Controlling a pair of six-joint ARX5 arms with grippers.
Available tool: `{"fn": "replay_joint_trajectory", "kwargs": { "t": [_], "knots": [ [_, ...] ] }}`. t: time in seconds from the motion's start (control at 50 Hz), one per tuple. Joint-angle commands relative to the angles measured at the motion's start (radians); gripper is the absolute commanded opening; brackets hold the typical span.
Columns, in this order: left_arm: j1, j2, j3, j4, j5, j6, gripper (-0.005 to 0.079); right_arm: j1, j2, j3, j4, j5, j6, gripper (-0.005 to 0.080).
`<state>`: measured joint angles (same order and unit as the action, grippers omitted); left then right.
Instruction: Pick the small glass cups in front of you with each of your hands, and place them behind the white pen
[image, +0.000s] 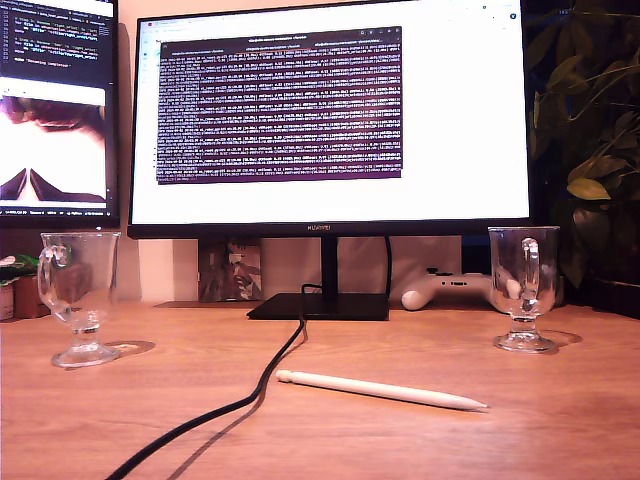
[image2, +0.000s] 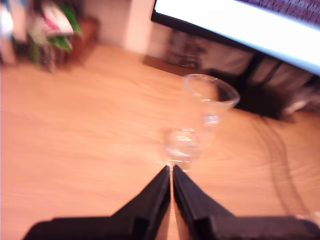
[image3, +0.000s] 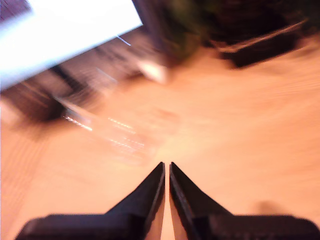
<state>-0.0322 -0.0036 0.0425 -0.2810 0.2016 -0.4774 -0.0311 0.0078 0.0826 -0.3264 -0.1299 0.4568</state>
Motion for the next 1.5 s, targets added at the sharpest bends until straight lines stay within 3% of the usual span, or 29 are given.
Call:
{"fn": "replay_joint_trajectory", "kwargs": {
  "t": [0.0, 0.1, 0.28, 0.48, 0.68, 0.86, 1.02, 1.18, 1.28, 1.36, 1.42, 1.48],
  "knots": [
    [-0.001, -0.008, -0.024, 0.031, 0.016, -0.08, -0.0021, 0.005, -0.006, -0.005, 0.011, -0.003, 0.082, -0.0011],
    [-0.001, -0.008, -0.023, 0.089, 0.116, -0.131, -0.0021, 0.005, -0.006, -0.005, 0.017, -0.021, 0.213, -0.0011],
    [-0.004, -0.008, 0.0, 0.138, 0.298, -0.184, -0.0021, 0.005, -0.004, 0.011, 0.063, -0.245, 0.291, -0.0011],
    [-0.004, 0.041, 0.084, 0.071, 0.362, -0.195, -0.0021, 0.025, 0.052, 0.117, -0.056, -0.324, 0.319, -0.0012],
    [-0.023, 0.203, 0.208, 0.016, 0.391, -0.133, -0.0021, 0.084, 0.237, 0.266, -0.118, -0.344, 0.266, -0.0013],
    [-0.047, 0.425, 0.371, -0.135, 0.373, 0.013, -0.0021, 0.161, 0.443, 0.423, -0.131, -0.345, 0.181, -0.0013],
    [-0.06, 0.61, 0.553, -0.293, 0.233, 0.166, -0.0021, 0.198, 0.612, 0.567, -0.135, -0.364, 0.133, -0.0013],
    [-0.063, 0.788, 0.737, -0.458, 0.098, 0.274, -0.002, 0.225, 0.813, 0.715, -0.254, -0.334, 0.079, -0.0013],
    [-0.063, 0.901, 0.834, -0.542, 0.043, 0.299, 0.0039, 0.249, 0.93, 0.802, -0.349, -0.272, 0.018, -0.0012],
    [-0.063, 0.978, 0.889, -0.592, 0.039, 0.3, 0.0156, 0.263, 1.014, 0.864, -0.435, -0.231, -0.029, 0.002],
    [-0.065, 1.024, 0.916, -0.613, 0.041, 0.304, 0.0238, 0.267, 1.073, 0.906, -0.497, -0.207, -0.054, 0.008],
    [-0.074, 1.062, 0.933, -0.617, 0.04, 0.316, 0.0263, 0.268, 1.128, 0.942, -0.546, -0.191, -0.056, 0.0179]
  ]
}}
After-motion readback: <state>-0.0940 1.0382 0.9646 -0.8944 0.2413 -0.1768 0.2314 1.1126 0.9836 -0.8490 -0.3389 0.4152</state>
